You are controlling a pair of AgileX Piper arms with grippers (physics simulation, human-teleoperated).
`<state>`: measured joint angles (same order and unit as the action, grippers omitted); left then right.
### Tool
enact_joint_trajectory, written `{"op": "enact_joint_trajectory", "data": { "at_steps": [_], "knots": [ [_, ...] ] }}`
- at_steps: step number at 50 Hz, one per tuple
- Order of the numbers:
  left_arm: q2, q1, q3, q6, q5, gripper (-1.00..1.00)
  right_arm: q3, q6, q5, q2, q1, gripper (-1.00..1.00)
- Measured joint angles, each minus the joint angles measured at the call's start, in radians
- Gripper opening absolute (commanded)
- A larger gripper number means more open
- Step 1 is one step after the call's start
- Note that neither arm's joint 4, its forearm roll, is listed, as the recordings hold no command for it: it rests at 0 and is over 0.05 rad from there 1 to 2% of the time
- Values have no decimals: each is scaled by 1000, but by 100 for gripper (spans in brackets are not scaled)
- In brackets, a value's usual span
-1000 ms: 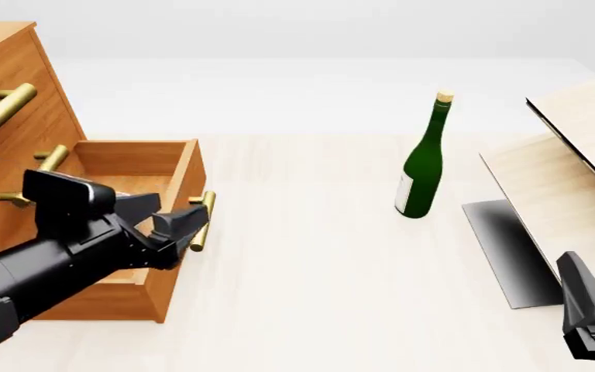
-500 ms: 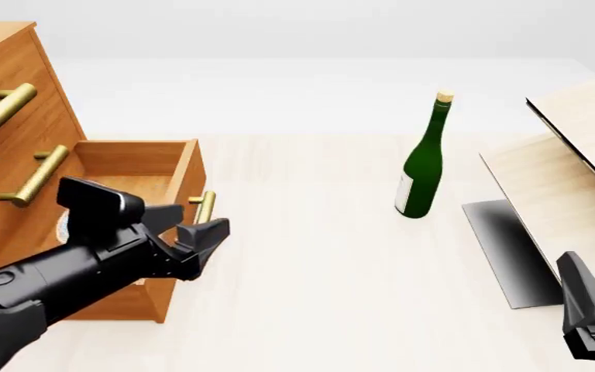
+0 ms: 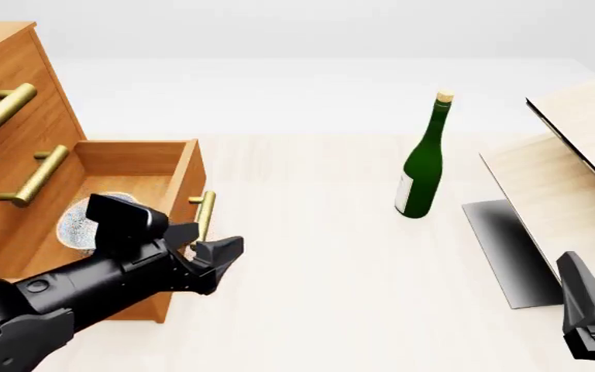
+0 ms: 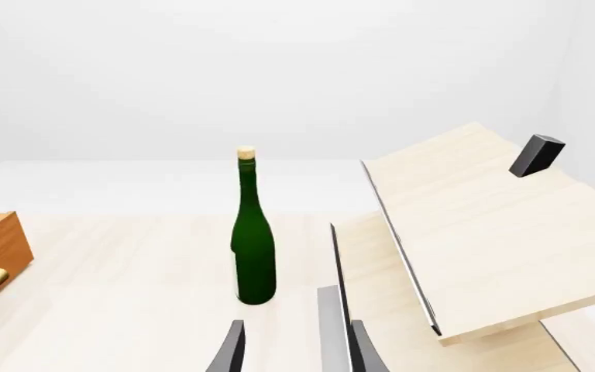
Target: Put the bowl in the bottom drawer of the cabinet and close it.
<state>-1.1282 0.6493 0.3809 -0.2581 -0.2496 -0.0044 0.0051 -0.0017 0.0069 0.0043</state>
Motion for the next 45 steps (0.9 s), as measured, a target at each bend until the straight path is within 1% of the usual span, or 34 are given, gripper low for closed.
{"op": "enact_joint_trajectory", "data": {
  "at_steps": [16,45],
  "knots": [
    [-70,8,-8,-32,-38,100,0,0,0,0,0,100],
    [-217,15,-23,-124,-111,100,0,0,0,0,0,100]
  ]
}}
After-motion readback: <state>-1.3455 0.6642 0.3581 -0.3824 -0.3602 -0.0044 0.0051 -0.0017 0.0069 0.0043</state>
